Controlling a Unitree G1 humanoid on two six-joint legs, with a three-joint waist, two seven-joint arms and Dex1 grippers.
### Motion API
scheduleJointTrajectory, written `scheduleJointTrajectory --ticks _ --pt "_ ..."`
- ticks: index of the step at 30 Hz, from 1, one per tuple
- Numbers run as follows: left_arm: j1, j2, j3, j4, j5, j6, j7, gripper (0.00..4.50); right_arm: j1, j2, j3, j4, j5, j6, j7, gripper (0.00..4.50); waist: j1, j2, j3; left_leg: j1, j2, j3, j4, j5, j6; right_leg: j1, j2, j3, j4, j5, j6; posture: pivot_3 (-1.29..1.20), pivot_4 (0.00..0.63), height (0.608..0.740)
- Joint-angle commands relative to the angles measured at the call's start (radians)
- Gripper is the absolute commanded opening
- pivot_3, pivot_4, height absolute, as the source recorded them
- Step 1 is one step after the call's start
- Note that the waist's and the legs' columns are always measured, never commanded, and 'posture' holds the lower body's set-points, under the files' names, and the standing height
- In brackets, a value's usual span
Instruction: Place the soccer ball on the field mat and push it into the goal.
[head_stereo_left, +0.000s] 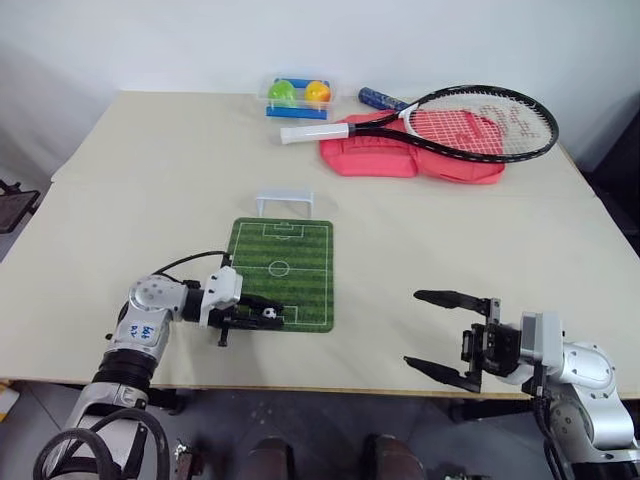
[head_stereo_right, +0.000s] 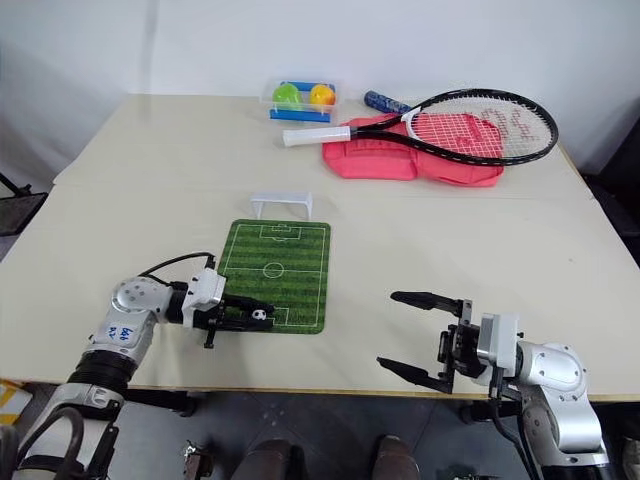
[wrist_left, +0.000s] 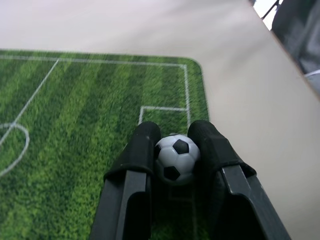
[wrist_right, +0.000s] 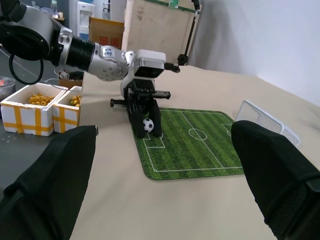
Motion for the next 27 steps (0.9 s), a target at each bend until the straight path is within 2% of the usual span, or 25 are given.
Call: scheduleJointTrajectory --ticks 1,3,9,23,25,27 --pt "-0.010 -0.005 -0.006 0.009 0.013 -0.001 -0.001 0.87 0.008 0.002 -0.008 -0.039 0.008 -0.007 -0.011 4.50 -0.001 0.000 0.000 0.000 0.000 0.000 0.000 0.000 0.000 0.000 0.000 0.000 0.000 0.000 0.000 0.00 0.150 0.740" --pt "-0.015 -0.011 0.000 0.019 0.025 -0.014 0.031 1.60 0.012 0.002 -0.008 -0.041 0.009 -0.010 -0.012 4.50 0.000 0.000 0.000 0.000 0.000 0.000 0.000 0.000 0.000 0.000 0.000 0.000 0.000 0.000 0.000 0.00 0.150 0.740" --pt "-0.012 -0.016 0.010 -0.006 -0.008 0.006 -0.003 3.36 0.019 0.003 -0.001 -0.058 0.011 -0.004 -0.023 4.50 -0.001 0.000 0.000 0.000 0.000 0.000 0.000 0.000 0.000 0.000 0.000 0.000 0.000 0.000 0.000 0.00 0.150 0.740" --pt "-0.005 -0.013 0.064 -0.035 -0.040 -0.015 0.010 3.36 -0.015 0.015 0.046 -0.071 0.005 0.027 -0.056 4.50 -0.002 0.000 0.000 0.000 0.000 0.000 0.000 0.000 0.000 0.000 0.000 0.000 0.000 0.000 0.000 0.00 0.150 0.740" --pt "0.009 -0.009 0.085 -0.081 -0.075 0.002 -0.001 3.36 -0.018 0.014 0.054 -0.081 0.006 0.039 -0.066 4.50 -0.002 0.000 0.000 0.000 0.000 0.000 0.000 0.000 0.000 0.000 0.000 0.000 0.000 0.000 0.000 0.00 0.150 0.740" --pt "0.058 0.034 0.104 -0.188 -0.134 0.059 -0.052 3.36 -0.026 0.012 0.061 -0.089 0.004 0.055 -0.074 4.50 -0.003 0.000 0.000 0.000 0.000 0.000 0.000 0.000 0.000 0.000 0.000 0.000 0.000 0.000 0.000 0.00 0.150 0.740"
